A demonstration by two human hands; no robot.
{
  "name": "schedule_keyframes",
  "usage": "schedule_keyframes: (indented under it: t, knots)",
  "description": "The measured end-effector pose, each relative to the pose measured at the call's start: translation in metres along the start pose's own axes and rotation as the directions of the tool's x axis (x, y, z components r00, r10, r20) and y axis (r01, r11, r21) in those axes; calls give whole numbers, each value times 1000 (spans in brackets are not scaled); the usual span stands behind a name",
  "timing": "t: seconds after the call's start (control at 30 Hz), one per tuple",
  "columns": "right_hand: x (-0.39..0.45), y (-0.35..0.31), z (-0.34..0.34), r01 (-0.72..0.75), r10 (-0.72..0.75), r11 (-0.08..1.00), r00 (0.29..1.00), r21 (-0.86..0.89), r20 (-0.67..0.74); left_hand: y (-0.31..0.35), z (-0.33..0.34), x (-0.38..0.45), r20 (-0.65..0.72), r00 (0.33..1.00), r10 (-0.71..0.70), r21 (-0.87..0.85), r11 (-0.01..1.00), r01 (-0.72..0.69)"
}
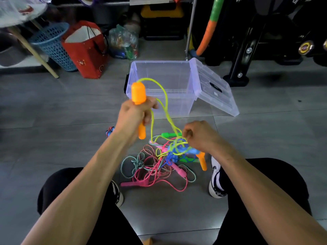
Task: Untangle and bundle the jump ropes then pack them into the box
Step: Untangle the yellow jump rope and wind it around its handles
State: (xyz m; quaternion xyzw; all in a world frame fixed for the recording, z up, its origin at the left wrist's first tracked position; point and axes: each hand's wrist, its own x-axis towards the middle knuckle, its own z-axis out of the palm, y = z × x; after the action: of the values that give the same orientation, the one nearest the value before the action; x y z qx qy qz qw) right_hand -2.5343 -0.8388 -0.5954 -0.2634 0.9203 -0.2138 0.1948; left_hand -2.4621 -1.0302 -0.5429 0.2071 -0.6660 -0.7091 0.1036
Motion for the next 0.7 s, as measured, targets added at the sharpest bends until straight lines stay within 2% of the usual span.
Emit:
schedule_keyframes:
  t: [0.07, 0.1, 0.23, 0.3, 0.37, 0.5, 0.57, 0.63, 0.7]
  knots:
    - [-1, 3, 2, -26, 28, 999, 998, -45, 54, 5, -8, 4, 33, 999, -32, -154, 987, 37]
    - [-2, 2, 3, -29, 30, 999, 999, -26, 45, 4, -9, 5, 78, 996, -44, -168, 984, 57]
    - [2, -4, 8, 4, 5, 964, 999, 267, -32, -6, 4, -1, 247, 967, -63, -59, 995, 80]
    - [4, -8, 11, 66, -60, 920, 998, 386, -27, -5, 7, -4, 298, 953, -59, -31, 997, 71]
    - [4, -13, 16, 141, -144, 886, 989, 441, -27, -3, 6, -5, 313, 948, -50, -72, 994, 76]
    - [11, -16, 24, 124, -130, 919, 991, 375, -10, 1, 1, -5, 309, 948, -72, -174, 976, 130]
    - [14, -14, 21, 134, -118, 940, 991, 313, -71, 1, -2, -4, 273, 959, -79, -216, 966, 141]
    - [13, -16, 13, 172, -95, 923, 969, 345, -227, 1, -8, 0, 158, 980, -125, -185, 971, 154]
    - [7, -22, -3, 268, -56, 873, 885, 407, -461, -4, -18, 7, -17, 987, -160, 79, 984, 161]
